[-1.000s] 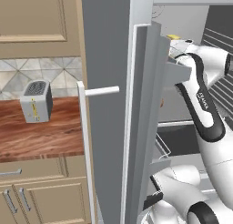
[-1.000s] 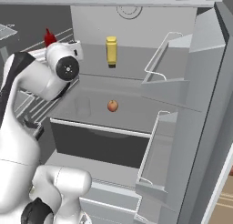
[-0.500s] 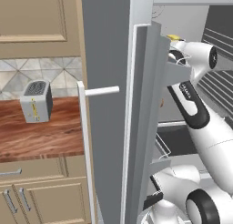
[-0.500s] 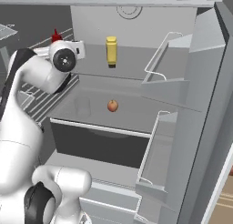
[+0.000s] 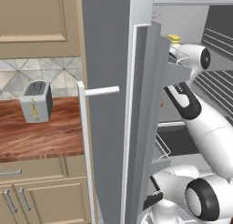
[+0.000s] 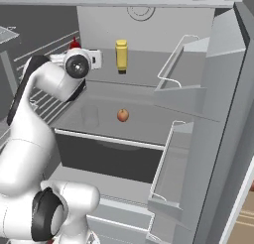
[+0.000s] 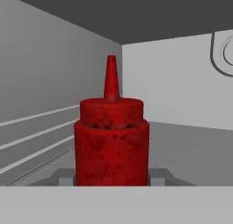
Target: Place the mustard and ketchup from the counter to the top shelf of the fridge. If the existing items in the fridge are on the top shelf, move them to other shelves.
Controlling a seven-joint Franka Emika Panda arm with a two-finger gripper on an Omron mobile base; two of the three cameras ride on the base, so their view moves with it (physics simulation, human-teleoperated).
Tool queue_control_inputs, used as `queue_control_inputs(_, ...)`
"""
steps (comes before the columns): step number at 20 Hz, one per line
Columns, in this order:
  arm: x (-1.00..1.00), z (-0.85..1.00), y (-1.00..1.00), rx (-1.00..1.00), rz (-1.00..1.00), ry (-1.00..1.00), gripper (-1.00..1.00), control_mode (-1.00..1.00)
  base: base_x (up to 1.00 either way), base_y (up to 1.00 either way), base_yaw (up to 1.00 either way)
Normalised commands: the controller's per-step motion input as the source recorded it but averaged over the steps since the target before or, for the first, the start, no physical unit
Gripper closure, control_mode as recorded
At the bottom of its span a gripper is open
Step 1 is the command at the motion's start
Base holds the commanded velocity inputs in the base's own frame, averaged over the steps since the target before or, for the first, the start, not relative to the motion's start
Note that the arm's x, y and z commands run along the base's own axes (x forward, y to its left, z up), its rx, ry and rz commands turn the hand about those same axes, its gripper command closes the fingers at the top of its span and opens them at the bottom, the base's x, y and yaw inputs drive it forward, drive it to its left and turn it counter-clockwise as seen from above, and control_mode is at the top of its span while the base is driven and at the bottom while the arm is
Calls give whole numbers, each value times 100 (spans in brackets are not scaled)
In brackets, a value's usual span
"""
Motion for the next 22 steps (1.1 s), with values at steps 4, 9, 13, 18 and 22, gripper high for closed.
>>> queue_control_inputs(4, 24, -20, -13, 7, -7, 0, 100, -100, 0, 0, 0)
queue_control_inputs(9, 3, 0, 8, 4, -10, -1, 100, -100, 0, 0, 0)
queue_control_inputs(13, 16, 0, 31, 0, -8, 0, 100, -100, 0, 0, 0)
queue_control_inputs(18, 40, 0, 16, 0, -1, 0, 100, -100, 0, 0, 0)
queue_control_inputs(22, 47, -13, -4, 0, 0, 0, 100, -100, 0, 0, 0)
